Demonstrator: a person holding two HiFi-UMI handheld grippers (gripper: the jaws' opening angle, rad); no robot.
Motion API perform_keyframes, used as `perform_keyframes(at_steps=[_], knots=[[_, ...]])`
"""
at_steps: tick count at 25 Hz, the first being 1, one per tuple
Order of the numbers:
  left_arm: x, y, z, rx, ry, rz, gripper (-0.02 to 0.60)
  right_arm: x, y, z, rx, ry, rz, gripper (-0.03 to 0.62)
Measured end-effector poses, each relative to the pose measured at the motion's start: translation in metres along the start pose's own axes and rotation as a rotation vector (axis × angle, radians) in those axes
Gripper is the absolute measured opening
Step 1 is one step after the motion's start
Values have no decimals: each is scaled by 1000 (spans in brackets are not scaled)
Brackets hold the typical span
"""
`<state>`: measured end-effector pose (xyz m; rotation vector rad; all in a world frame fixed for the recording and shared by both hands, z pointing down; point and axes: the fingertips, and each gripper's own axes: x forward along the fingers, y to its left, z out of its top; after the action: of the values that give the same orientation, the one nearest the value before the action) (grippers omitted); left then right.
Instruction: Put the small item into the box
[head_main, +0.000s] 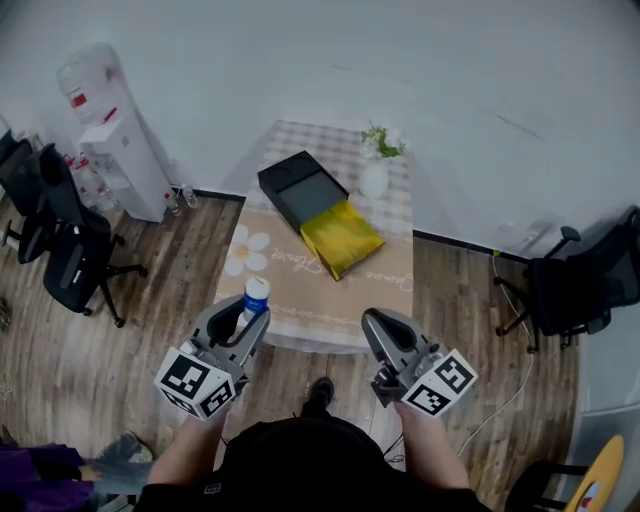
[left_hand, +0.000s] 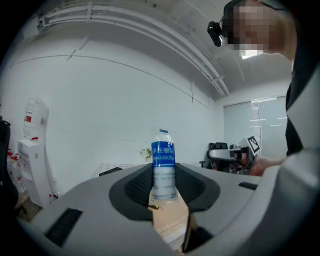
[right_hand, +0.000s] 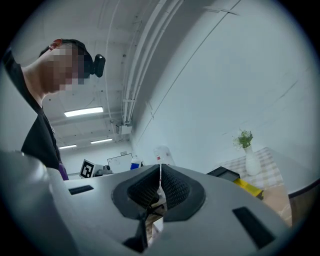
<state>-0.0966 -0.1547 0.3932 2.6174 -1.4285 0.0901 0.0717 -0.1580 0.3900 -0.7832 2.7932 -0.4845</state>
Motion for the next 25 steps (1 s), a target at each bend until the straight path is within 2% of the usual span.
perform_keyframes(at_steps=[6, 11, 25], knots=[[33, 3, 15, 17, -14, 15, 137, 10, -26, 19, -12, -8, 37, 38], [51, 13, 19, 17, -24, -2, 137, 20, -33, 27, -25, -11, 37, 38], [81, 71, 37, 28, -66, -134, 137, 79, -44, 37, -67, -15, -87, 38]])
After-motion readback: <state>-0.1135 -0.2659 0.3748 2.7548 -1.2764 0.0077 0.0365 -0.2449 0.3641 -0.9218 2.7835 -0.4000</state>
